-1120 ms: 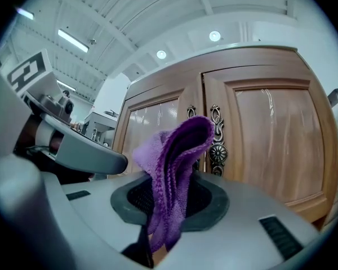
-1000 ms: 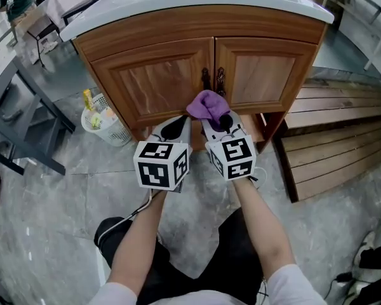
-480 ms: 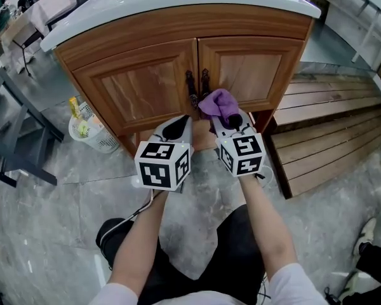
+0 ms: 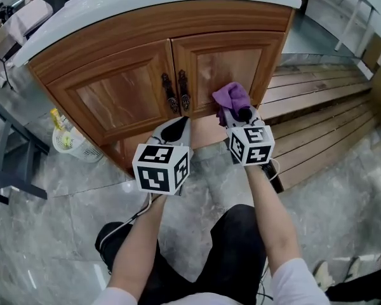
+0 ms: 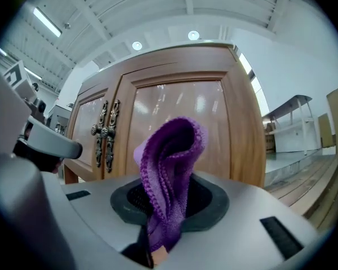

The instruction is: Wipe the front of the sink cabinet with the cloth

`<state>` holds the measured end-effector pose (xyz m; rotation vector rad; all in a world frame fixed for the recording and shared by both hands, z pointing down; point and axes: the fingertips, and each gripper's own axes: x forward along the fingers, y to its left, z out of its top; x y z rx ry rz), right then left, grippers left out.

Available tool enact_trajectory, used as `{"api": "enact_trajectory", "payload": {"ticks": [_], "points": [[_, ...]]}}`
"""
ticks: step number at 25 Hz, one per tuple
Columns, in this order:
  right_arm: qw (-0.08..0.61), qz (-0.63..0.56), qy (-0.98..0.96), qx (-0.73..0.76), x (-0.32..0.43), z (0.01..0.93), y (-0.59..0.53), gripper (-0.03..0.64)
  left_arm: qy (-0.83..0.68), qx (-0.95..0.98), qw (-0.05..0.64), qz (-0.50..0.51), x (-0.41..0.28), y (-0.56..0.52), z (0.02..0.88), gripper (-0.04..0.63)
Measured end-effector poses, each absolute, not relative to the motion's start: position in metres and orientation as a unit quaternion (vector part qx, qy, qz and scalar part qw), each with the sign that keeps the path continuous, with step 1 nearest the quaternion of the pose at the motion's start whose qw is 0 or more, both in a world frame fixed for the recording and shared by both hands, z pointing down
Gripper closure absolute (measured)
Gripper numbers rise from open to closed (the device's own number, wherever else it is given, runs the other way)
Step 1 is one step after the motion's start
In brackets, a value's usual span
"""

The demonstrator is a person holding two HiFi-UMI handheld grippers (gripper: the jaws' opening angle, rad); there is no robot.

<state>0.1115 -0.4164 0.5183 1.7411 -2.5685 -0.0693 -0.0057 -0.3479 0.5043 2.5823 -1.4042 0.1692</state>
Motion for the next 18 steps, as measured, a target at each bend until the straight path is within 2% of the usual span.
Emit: {"api": "enact_trajectory", "payload": {"ticks": [11,18], "points": [[0.04,-0.003,-0.78,0.625,0.196,0.523,-0.432,0.532,-0.458,0.881,0.096,0.065,0.009,-0.347,0.508,0.589],[0.058,0.003,-0.763,0.644,0.223,0.528,-0.435,0.532,-0.465,0.877,0.101,0.065,0.0,-0.347,0.509,0.589]]}}
